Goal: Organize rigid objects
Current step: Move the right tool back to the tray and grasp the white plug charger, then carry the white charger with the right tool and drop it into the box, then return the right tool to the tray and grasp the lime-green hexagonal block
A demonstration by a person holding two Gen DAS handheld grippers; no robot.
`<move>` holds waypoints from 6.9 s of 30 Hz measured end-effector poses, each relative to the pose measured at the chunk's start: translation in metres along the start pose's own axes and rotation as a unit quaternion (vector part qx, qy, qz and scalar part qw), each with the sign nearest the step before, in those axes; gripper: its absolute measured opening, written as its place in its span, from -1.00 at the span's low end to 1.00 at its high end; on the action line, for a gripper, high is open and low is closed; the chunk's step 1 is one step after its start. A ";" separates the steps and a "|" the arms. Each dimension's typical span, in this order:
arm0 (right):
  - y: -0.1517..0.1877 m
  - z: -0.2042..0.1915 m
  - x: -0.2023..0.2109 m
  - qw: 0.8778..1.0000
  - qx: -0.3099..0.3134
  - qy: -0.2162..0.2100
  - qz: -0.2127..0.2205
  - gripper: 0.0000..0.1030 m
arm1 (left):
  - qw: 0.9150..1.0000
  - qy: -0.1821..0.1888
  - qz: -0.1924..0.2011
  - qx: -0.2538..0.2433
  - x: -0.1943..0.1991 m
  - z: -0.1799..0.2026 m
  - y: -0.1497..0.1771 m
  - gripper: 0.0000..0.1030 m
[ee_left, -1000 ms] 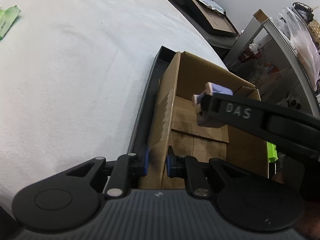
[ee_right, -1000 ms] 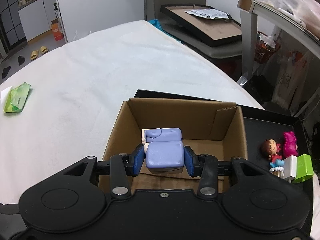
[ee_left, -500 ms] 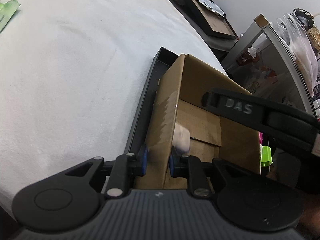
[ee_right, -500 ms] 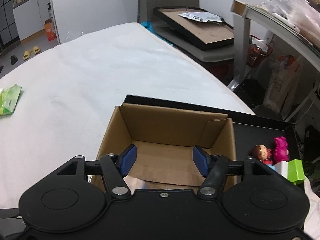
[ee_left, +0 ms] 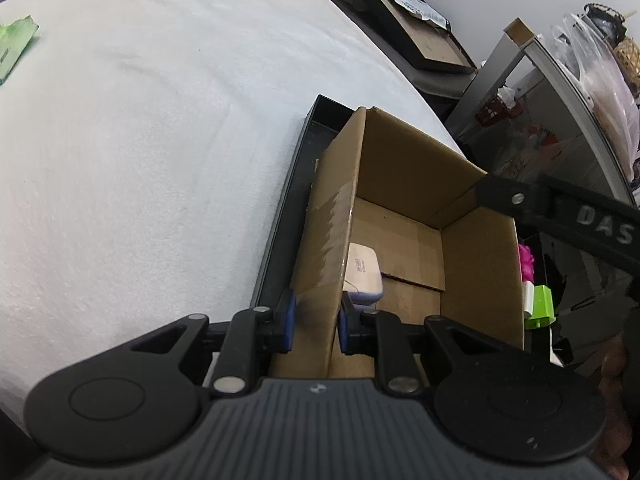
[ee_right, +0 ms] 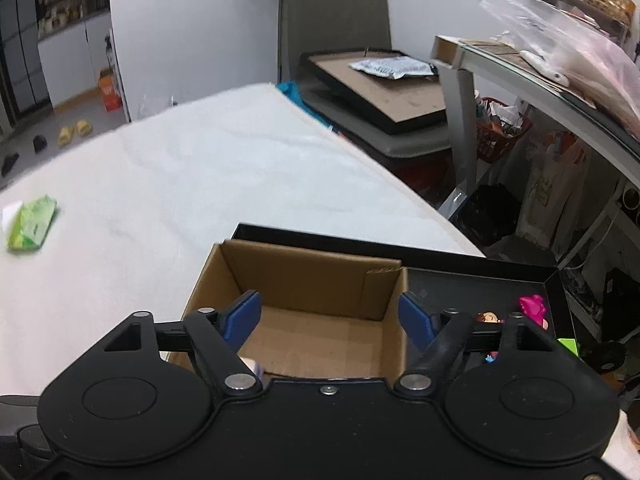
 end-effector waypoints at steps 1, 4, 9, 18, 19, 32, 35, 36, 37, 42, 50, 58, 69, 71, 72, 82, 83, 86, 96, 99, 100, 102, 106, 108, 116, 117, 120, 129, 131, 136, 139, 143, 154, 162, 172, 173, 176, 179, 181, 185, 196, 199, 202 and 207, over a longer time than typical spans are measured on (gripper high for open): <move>0.000 0.005 0.001 1.000 -0.007 -0.002 0.006 0.46 | 1.000 -0.005 -0.001 -0.003 0.000 0.002 0.000 -0.62; 0.004 0.023 0.003 0.999 -0.042 -0.010 0.016 0.46 | 1.000 -0.023 -0.004 -0.010 -0.001 0.009 0.000 -0.63; 0.018 0.048 0.004 0.997 -0.075 -0.035 0.004 0.55 | 0.998 -0.051 -0.018 -0.012 -0.003 0.015 -0.002 -0.64; 0.046 0.093 -0.004 0.990 -0.136 -0.041 -0.006 0.61 | 0.994 -0.112 -0.007 -0.012 -0.002 0.028 0.002 -0.63; 0.048 0.097 -0.007 0.989 -0.141 -0.036 -0.006 0.61 | 0.993 -0.119 -0.006 -0.015 -0.002 0.030 0.002 -0.62; 0.071 0.129 -0.032 0.986 -0.162 -0.021 -0.025 0.61 | 0.975 -0.220 -0.010 -0.033 0.000 0.051 0.005 -0.43; 0.075 0.138 -0.039 0.985 -0.171 -0.019 -0.033 0.61 | 0.971 -0.236 -0.008 -0.033 0.000 0.058 0.001 -0.25; 0.076 0.143 -0.042 0.984 -0.176 -0.018 -0.035 0.61 | 0.969 -0.244 -0.006 -0.031 0.001 0.059 0.000 -0.19; 0.077 0.146 -0.044 0.983 -0.180 -0.016 -0.036 0.61 | 0.967 -0.253 -0.004 -0.030 0.001 0.061 -0.001 -0.16; 0.081 0.170 -0.053 0.975 -0.220 -0.014 -0.033 0.61 | 0.960 -0.281 0.001 -0.024 0.001 0.067 -0.005 0.03; 0.086 0.199 -0.066 0.965 -0.263 -0.014 -0.017 0.05 | 0.948 -0.319 -0.003 -0.017 0.002 0.070 -0.003 0.06; 0.085 0.208 -0.085 0.959 -0.280 -0.037 -0.029 -0.23 | 0.940 -0.340 0.002 -0.031 0.002 0.086 -0.011 0.07; 0.094 0.231 -0.094 0.933 -0.348 -0.090 -0.014 -0.60 | 0.939 -0.342 0.009 -0.029 0.007 0.101 -0.013 0.09; 0.094 0.229 -0.089 0.934 -0.344 -0.093 -0.006 -0.61 | 0.941 -0.338 0.009 -0.027 0.009 0.099 -0.011 0.09; 0.093 0.229 -0.088 0.934 -0.343 -0.094 -0.004 -0.61 | 0.942 -0.334 0.008 -0.026 0.009 0.098 -0.010 0.09; 0.084 0.215 -0.063 0.937 -0.328 -0.117 0.018 -0.61 | 0.955 -0.297 0.012 -0.012 0.023 0.075 -0.004 0.09; 0.083 0.212 -0.060 0.939 -0.323 -0.118 0.019 -0.61 | 0.956 -0.294 0.013 -0.012 0.024 0.073 -0.004 0.09; 0.079 0.200 -0.052 0.942 -0.312 -0.123 0.023 -0.61 | 0.959 -0.282 0.016 -0.014 0.029 0.068 -0.002 0.09; 0.047 0.145 -0.026 0.964 -0.237 -0.119 0.028 -0.61 | 0.974 -0.226 0.008 -0.018 0.036 0.049 -0.002 0.09; 0.038 0.131 -0.021 0.969 -0.217 -0.118 0.028 -0.61 | 0.977 -0.213 0.011 -0.025 0.034 0.046 -0.005 0.09; 0.035 0.126 -0.019 0.970 -0.210 -0.115 0.029 -0.61 | 0.978 -0.206 0.011 -0.024 0.032 0.043 -0.006 0.09; 0.028 0.117 -0.015 0.974 -0.196 -0.111 0.030 -0.61 | 0.981 -0.193 0.008 -0.022 0.029 0.039 -0.009 0.09; 0.015 0.096 -0.005 0.980 -0.166 -0.102 0.034 -0.61 | 0.984 -0.176 0.006 -0.030 0.023 0.037 -0.014 0.09; 0.010 0.087 -0.001 0.983 -0.154 -0.100 0.034 -0.61 | 0.986 -0.164 0.004 -0.036 0.019 0.037 -0.016 0.09; 0.003 0.057 0.001 0.991 -0.110 -0.079 0.009 -0.61 | 0.993 -0.109 0.013 -0.048 0.006 0.031 -0.025 0.09; 0.004 0.052 0.000 0.992 -0.101 -0.076 0.003 -0.61 | 0.994 -0.099 0.016 -0.045 0.006 0.028 -0.026 0.09; 0.005 0.039 -0.004 0.994 -0.085 -0.068 -0.011 -0.60 | 0.997 -0.075 0.014 -0.034 0.004 0.019 -0.025 0.07; 0.004 0.014 -0.021 0.996 -0.070 -0.053 -0.036 -0.60 | 1.000 -0.005 -0.001 -0.002 -0.007 0.008 -0.025 -0.55; 0.002 0.006 -0.023 0.996 -0.064 -0.053 -0.037 -0.60 | 1.000 0.000 -0.003 0.003 -0.008 0.005 -0.024 -0.57; -0.007 -0.015 -0.027 0.996 -0.047 -0.065 -0.042 -0.60 | 1.000 0.009 -0.001 0.015 -0.008 0.001 -0.024 -0.57; -0.012 -0.027 -0.027 0.995 -0.033 -0.078 -0.045 -0.60 | 1.000 0.010 0.000 0.014 -0.008 0.001 -0.024 -0.57; -0.017 -0.043 -0.024 0.995 -0.009 -0.092 -0.044 -0.59 | 1.000 0.012 0.000 0.018 -0.007 -0.001 -0.023 -0.57; -0.019 -0.033 0.004 0.999 0.018 -0.042 0.002 0.52 | 1.000 0.014 0.004 0.017 -0.006 -0.002 -0.022 -0.57; -0.009 0.021 0.019 1.000 -0.026 -0.016 0.006 0.75 | 1.000 -0.009 0.011 -0.008 0.000 0.007 -0.020 -0.55; 0.019 0.088 0.011 0.994 -0.103 -0.022 0.019 0.94 | 0.997 -0.074 0.009 -0.021 0.008 0.018 -0.019 -0.36; 0.023 0.095 0.007 0.993 -0.115 -0.023 0.017 0.94 | 0.996 -0.081 0.010 -0.021 0.010 0.020 -0.018 -0.34; 0.036 0.114 -0.004 0.990 -0.137 -0.023 0.009 0.94 | 0.995 -0.100 0.008 -0.027 0.014 0.027 -0.015 -0.30; 0.041 0.127 -0.011 0.989 -0.150 -0.017 0.007 0.94 | 0.992 -0.119 0.012 -0.032 0.018 0.035 -0.014 -0.26; 0.044 0.132 -0.013 0.988 -0.152 -0.020 0.016 0.94 | 0.991 -0.131 0.008 -0.031 0.017 0.039 -0.013 -0.25; 0.052 0.141 -0.018 0.987 -0.153 -0.035 0.017 0.94 | 0.989 -0.147 0.003 -0.025 0.015 0.044 -0.013 -0.25; 0.072 0.159 -0.038 0.983 -0.181 -0.002 -0.004 0.94 | 0.980 -0.200 0.005 -0.006 0.011 0.056 -0.016 -0.25; 0.075 0.167 -0.041 0.981 -0.194 -0.005 -0.006 0.93 | 0.976 -0.219 0.006 -0.005 0.009 0.059 -0.017 -0.25; 0.077 0.175 -0.043 0.980 -0.198 0.007 0.000 0.92 | 0.972 -0.236 0.004 -0.003 0.004 0.062 -0.018 -0.25; 0.075 0.191 -0.053 0.980 -0.193 0.047 0.005 0.84 | 0.964 -0.264 -0.002 0.001 -0.005 0.065 -0.015 -0.25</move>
Point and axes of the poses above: each gripper's, at about its wrist camera, not at the fingertips, and x roughly against the way its jaws point, z to its right, y to its underside, the point moved 4 cm from there along -x, roughly the way its jaws point, and after that the axes turned 13 degrees about -z, right-handed, at the moved point
